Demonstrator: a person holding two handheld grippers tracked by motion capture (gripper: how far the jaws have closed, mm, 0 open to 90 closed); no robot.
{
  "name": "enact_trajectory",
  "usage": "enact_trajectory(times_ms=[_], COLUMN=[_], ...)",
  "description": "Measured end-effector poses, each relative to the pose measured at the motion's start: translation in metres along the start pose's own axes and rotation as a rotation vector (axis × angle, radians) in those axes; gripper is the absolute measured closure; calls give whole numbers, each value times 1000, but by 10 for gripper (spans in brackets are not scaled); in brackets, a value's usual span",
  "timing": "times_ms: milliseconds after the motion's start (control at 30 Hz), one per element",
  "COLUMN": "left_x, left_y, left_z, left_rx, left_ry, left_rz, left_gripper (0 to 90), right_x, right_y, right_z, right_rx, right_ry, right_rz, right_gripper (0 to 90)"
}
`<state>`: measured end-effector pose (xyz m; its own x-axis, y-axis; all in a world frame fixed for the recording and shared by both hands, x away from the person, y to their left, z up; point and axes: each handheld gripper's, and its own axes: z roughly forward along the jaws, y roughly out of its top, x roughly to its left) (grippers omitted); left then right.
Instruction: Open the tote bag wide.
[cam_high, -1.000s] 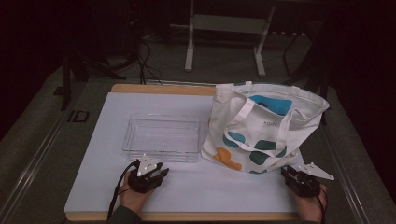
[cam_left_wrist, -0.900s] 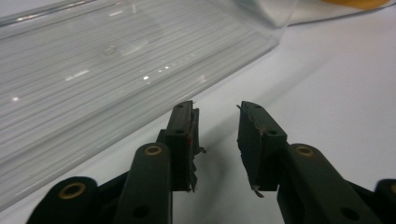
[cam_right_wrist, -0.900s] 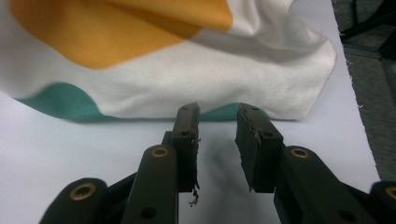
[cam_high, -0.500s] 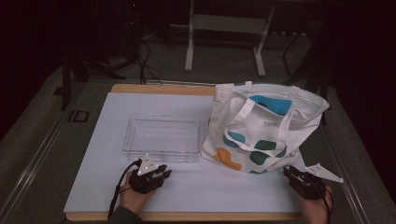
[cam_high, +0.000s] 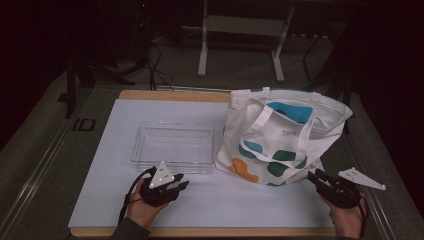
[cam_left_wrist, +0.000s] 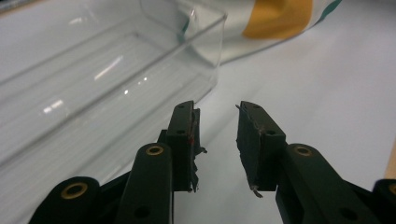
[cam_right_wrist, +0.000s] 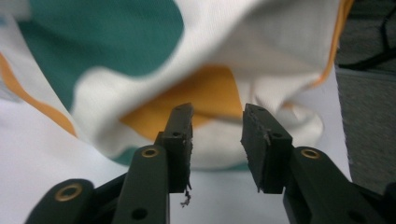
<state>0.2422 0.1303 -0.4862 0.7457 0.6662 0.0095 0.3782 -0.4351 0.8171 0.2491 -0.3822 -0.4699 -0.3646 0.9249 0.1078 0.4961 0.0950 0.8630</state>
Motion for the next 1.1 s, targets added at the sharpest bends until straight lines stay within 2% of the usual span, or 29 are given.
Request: enact_trajectory(times_ms=[133, 233, 367, 533, 600, 667, 733, 767, 833, 900, 1100], left_x=[1, 4, 6, 6, 5, 2, 2, 2, 2, 3, 10], left_y=[12, 19, 30, 47, 53, 60, 66, 66, 75, 80, 96], left_z=[-3, -6, -7, -4, -3, -2, -1, -1, 4, 7, 20], left_rx=[0, -20, -16, -13, -17, -22, -22, -22, -17, -20, -27], left_ry=[1, -9, -7, -19, -26, -29, -32, -32, -41, -47, -57], left_rz=[30, 20, 49, 81, 91, 102, 117, 117, 126, 130, 113], left_gripper=[661, 662, 657, 650, 644, 640, 639, 638, 634, 634, 624], right_x=[-3, -7, -13, -20, -20, -20, -19, -19, -18, -19, -18], right_y=[11, 20, 30, 39, 42, 44, 45, 45, 46, 45, 44], right_z=[0, 0, 1, 6, 8, 10, 11, 11, 12, 12, 10], right_rx=[-18, -35, -35, -28, -25, -20, -12, -12, -11, -15, -27], right_ry=[35, 59, 62, 106, 105, 101, 97, 97, 92, 96, 88], right_rz=[27, 48, 44, 86, 83, 78, 69, 69, 64, 69, 64], right_gripper=[584, 574, 587, 600, 616, 651, 726, 726, 802, 841, 884])
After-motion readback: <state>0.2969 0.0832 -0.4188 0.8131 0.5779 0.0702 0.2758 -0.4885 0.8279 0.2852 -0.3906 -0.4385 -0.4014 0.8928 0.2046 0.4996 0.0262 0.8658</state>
